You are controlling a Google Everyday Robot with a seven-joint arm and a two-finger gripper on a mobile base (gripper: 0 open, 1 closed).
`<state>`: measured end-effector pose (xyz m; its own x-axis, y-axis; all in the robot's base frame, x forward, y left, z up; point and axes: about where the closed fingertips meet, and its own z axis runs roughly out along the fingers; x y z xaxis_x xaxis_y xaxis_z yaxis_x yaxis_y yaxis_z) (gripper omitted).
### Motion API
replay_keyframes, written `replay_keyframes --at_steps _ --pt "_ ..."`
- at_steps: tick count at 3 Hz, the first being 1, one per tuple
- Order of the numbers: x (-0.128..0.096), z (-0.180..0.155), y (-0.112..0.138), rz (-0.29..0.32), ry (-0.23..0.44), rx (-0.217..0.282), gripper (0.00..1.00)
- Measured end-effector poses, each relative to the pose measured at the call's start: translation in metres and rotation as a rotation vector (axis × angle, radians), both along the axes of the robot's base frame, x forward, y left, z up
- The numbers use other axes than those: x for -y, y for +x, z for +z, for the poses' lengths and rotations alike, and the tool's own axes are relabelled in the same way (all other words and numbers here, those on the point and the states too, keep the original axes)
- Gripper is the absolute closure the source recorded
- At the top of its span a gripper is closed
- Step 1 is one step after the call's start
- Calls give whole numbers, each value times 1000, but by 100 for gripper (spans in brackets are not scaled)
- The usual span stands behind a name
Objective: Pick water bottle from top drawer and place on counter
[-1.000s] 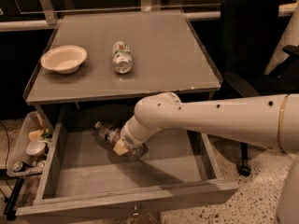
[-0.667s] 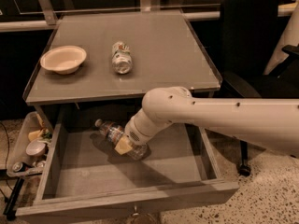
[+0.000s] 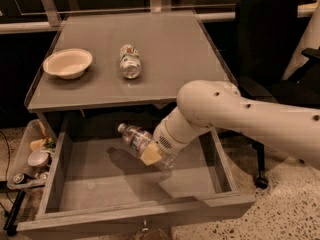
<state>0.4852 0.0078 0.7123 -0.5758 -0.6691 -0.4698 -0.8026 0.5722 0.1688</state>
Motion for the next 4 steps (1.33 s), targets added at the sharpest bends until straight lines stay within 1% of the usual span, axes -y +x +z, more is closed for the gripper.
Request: replay_keyframes --at_steps 1,2,3,4 --pt "29 29 -14 -58 -32 12 100" --pt "47 58 -18 -100 -58 49 100" --pt "60 81 -14 -131 -78 94 100" --pt "74 106 -2 -157 -101 151 100"
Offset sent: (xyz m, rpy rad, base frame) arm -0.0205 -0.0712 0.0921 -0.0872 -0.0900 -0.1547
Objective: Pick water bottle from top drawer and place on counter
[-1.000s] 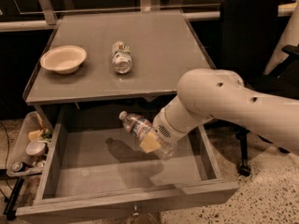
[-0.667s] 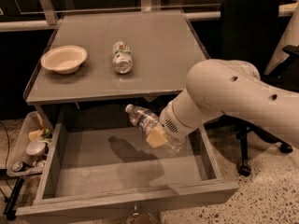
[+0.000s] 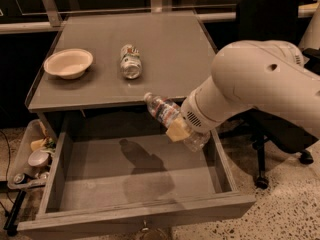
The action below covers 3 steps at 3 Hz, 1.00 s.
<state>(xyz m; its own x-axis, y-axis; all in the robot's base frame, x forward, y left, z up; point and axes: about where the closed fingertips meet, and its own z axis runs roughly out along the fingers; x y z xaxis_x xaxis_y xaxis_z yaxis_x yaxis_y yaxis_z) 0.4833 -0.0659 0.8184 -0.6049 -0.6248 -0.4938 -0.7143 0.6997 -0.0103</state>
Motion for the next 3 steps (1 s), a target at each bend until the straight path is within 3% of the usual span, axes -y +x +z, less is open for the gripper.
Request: replay_keyframes --at_steps 2,3 --pt "41 31 46 -73 -43 63 100" --pt "58 32 76 -105 -42 56 100"
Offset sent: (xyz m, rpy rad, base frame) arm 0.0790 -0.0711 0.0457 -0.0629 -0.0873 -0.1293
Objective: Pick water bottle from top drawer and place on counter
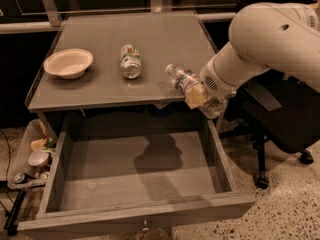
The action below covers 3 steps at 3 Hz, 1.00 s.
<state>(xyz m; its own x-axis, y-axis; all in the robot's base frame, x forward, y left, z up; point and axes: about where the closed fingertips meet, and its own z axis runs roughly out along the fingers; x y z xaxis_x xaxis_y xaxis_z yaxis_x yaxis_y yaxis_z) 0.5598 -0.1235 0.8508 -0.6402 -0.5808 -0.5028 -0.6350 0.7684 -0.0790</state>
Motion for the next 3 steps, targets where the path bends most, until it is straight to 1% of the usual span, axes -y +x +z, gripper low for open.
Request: replay_keyframes --at_steps 1,2,3 --pt "6 -8 34 -17 14 -13 100" --pt "4 -13 65 -15 32 -24 100" --pt "-4 -8 100 6 37 -23 100"
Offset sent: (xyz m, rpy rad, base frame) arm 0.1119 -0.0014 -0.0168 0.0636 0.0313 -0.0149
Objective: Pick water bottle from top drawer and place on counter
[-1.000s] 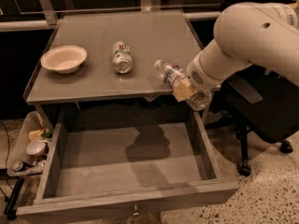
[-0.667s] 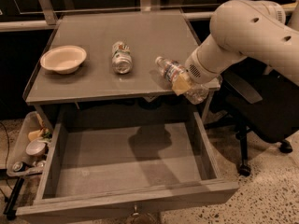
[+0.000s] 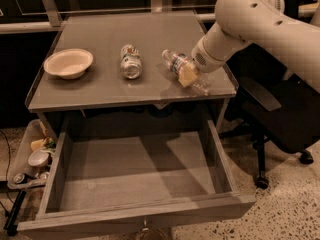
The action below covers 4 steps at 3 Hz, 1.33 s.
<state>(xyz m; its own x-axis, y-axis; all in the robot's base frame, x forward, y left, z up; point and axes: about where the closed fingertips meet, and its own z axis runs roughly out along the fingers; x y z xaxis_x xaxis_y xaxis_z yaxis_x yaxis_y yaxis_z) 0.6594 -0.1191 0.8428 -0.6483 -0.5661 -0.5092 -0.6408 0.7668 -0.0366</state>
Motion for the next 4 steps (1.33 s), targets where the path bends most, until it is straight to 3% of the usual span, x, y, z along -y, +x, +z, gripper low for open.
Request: replay_keyframes --at_steps 2,3,4 --pt "-22 3 47 43 -17 -11 100" --pt "-24 -9 49 41 -8 -37 100" --pt "-24 -9 49 41 -8 -37 81"
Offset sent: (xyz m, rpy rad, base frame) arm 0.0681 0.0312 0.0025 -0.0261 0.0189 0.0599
